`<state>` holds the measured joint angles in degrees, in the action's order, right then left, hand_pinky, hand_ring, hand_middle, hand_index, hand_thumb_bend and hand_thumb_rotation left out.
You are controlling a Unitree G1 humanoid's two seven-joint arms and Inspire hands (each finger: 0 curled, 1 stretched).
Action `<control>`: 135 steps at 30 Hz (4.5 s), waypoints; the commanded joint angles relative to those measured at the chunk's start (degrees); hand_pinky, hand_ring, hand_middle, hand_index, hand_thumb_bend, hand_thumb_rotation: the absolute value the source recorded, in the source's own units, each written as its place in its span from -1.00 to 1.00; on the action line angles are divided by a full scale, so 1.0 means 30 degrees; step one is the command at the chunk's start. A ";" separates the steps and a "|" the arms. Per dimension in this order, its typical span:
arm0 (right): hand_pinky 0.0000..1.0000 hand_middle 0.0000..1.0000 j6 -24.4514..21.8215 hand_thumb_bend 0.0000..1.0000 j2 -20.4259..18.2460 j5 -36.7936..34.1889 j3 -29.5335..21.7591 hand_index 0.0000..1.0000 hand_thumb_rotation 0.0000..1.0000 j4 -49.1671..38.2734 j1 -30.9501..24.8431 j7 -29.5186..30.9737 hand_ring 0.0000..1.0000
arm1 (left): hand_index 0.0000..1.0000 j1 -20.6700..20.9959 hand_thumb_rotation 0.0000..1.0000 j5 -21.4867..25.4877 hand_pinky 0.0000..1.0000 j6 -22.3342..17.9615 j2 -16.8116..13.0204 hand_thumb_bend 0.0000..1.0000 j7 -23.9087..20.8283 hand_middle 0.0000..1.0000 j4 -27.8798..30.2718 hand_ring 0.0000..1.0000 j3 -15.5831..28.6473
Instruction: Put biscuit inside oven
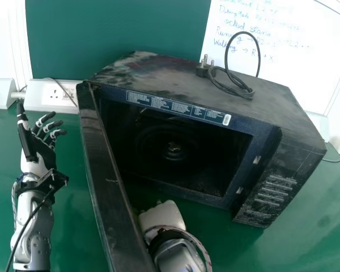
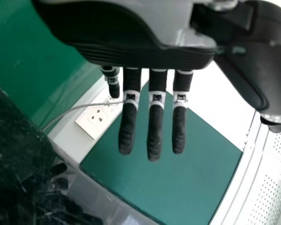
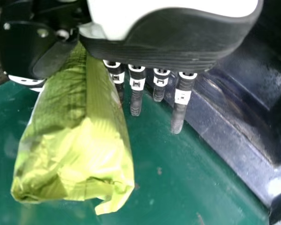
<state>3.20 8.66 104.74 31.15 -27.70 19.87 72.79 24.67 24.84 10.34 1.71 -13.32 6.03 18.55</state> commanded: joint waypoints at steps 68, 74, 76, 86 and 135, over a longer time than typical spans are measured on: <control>-0.85 -0.07 -0.3560 0.14 0.0361 -0.3558 -0.5087 0.45 -1.00 -0.0715 0.0765 -0.3252 -0.71 | -0.02 0.0041 -0.84 -0.0159 -0.55 -0.0128 -0.0156 0.04 0.0510 -0.22 -0.0009 -0.40 0.0039; -0.88 -0.07 -0.3624 0.14 0.0492 -0.3880 -0.5542 0.43 -1.00 -0.1269 0.1148 -0.3434 -0.75 | -0.02 0.0054 -0.84 -0.0120 -0.56 -0.0104 -0.0174 0.04 0.0589 -0.21 -0.0029 -0.40 0.0074; -0.88 -0.07 -0.3615 0.13 0.0529 -0.4003 -0.5706 0.42 -1.00 -0.1456 0.1334 -0.3258 -0.75 | -0.02 0.0067 -0.84 -0.0083 -0.55 -0.0153 -0.0181 0.04 0.0647 -0.22 -0.0095 -0.40 0.0109; -0.84 -0.06 -0.3906 0.13 0.0704 -0.4592 -0.6522 0.44 -1.00 -0.1662 0.2198 -0.2940 -0.69 | -0.02 0.0040 -0.84 -0.0043 -0.55 -0.0113 -0.0191 0.04 0.0654 -0.22 -0.0098 -0.40 0.0115; -0.75 -0.06 -0.5563 0.14 0.4180 -0.9804 -0.4693 0.29 -1.00 1.2746 0.9238 -1.5120 -0.59 | -0.02 -0.0467 -0.83 -0.0155 -0.55 0.0161 -0.0383 0.04 0.0798 -0.21 0.0438 -0.38 -0.0040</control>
<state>-12.95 20.77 76.25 16.34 9.61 46.34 28.78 23.94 24.84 10.49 1.08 -11.38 6.68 18.71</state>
